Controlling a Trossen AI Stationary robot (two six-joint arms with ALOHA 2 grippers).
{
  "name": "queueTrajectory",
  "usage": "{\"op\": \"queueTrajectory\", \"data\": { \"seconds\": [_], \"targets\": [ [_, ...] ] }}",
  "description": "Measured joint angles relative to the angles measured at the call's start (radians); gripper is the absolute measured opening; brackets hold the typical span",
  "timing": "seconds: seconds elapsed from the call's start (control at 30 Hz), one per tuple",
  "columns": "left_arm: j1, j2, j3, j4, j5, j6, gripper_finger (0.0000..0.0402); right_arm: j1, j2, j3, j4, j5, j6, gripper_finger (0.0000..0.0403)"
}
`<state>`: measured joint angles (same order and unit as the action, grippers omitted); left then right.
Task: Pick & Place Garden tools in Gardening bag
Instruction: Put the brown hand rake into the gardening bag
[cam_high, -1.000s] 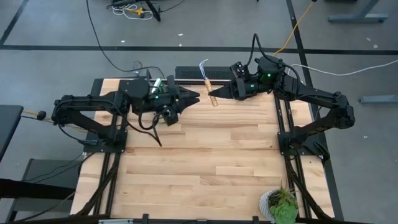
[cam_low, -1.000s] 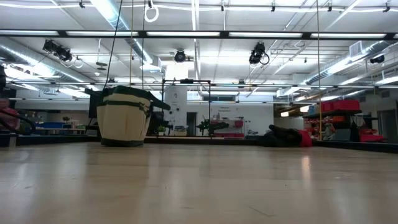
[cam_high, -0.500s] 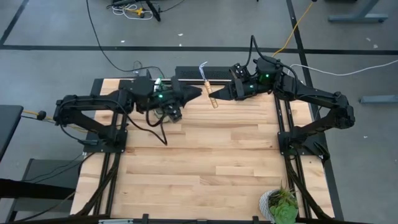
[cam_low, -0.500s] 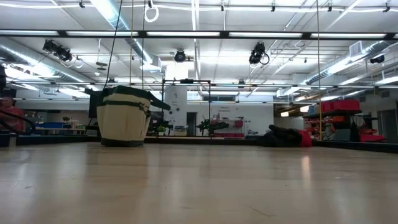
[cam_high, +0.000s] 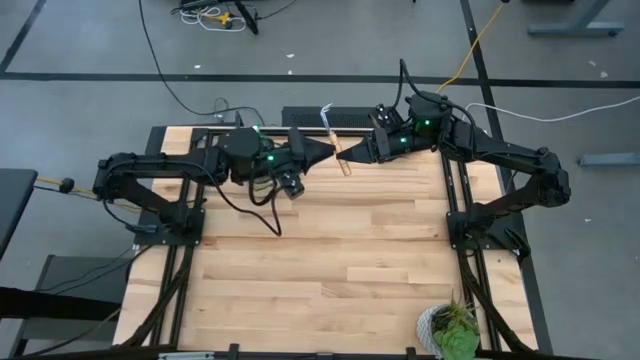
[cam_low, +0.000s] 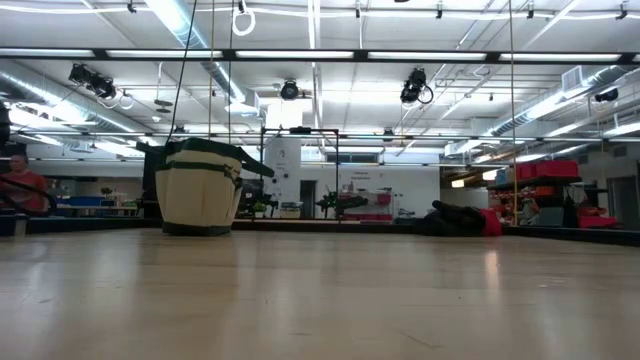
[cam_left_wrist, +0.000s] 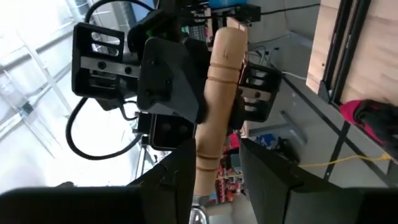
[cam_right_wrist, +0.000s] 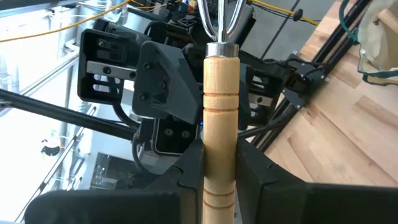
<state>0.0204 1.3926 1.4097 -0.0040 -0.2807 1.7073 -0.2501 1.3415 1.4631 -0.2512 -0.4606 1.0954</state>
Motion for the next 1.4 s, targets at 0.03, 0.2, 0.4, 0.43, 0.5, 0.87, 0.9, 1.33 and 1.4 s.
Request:
{"op": "queueTrajectory", "data": {
  "seconds": [0.03, 0.2, 0.4, 0.43, 0.5, 0.87, 0.9, 1.33, 1.4],
  "targets": [
    [0.0, 0.0, 0.0, 0.001, -0.001, 0.014, 0.0131, 0.0, 0.0, 0.0, 0.0, 0.0, 0.0, 0.0055],
    [0.0, 0.0, 0.0, 0.006, -0.02, 0.066, 0.0131, 0.0, 0.0, 0.0, -0.006, 0.0, 0.0, 0.0055],
    [0.0, 0.0, 0.0, 0.025, -0.023, 0.077, 0.0131, 0.0, 0.0, 0.0, -0.006, 0.0, 0.007, 0.0055],
    [0.0, 0.0, 0.0, 0.029, -0.022, 0.091, 0.0131, 0.0, 0.0, 0.0, -0.006, 0.0, 0.009, 0.0055],
    [0.0, 0.007, 0.0, 0.046, -0.023, 0.124, 0.0131, 0.0, 0.0, 0.0, -0.005, 0.0, 0.01, 0.0055],
    [0.0, 0.072, 0.0, 0.092, -0.031, 0.145, 0.0131, 0.0, 0.0, 0.0, -0.039, 0.0, 0.008, 0.0055],
    [0.0, 0.075, 0.0, 0.104, -0.032, 0.146, 0.0131, 0.0, 0.0, 0.0, -0.043, 0.0, 0.005, 0.0055],
    [0.011, 0.076, 0.0, 0.111, -0.057, 0.149, 0.0131, 0.0, 0.0, 0.0, -0.049, -0.002, 0.003, 0.0055],
    [0.011, 0.076, 0.0, 0.111, -0.056, 0.148, 0.0131, 0.0, 0.0, 0.0, -0.049, -0.002, 0.003, 0.0055]
  ]
}}
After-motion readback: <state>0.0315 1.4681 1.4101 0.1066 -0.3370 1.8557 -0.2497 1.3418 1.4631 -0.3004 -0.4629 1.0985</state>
